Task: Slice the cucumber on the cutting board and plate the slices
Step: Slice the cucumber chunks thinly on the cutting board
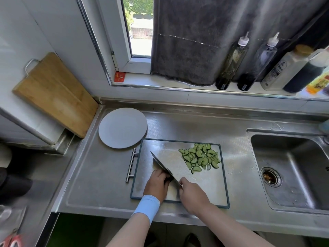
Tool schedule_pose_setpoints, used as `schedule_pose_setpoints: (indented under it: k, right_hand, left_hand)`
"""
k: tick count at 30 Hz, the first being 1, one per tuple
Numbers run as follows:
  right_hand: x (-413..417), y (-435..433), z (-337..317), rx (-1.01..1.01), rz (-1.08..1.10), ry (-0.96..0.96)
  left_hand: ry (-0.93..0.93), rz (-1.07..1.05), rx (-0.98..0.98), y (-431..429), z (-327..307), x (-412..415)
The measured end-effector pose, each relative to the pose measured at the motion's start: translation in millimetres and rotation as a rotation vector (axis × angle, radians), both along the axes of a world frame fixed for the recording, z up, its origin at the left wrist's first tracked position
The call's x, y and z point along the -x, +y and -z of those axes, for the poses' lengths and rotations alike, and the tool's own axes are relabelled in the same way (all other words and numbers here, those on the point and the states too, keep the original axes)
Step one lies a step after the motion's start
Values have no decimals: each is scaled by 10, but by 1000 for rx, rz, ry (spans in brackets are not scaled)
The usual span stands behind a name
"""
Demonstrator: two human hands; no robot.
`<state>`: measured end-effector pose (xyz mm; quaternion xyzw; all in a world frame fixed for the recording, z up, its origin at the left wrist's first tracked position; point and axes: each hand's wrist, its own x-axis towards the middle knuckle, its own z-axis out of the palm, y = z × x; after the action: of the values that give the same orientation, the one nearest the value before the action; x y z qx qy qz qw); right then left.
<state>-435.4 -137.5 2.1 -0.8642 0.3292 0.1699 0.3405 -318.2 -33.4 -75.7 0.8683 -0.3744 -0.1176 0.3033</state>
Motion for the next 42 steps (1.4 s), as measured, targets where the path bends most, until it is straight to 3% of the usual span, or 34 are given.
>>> schedule_pose_setpoints:
  k: [17, 42]
  right_hand:
    - [329, 11, -101, 41, -36, -41]
    - [114, 21, -36, 23, 7, -31]
  left_hand:
    - [37, -27, -36, 13, -47, -15]
    - [36, -38, -11, 32, -38, -5]
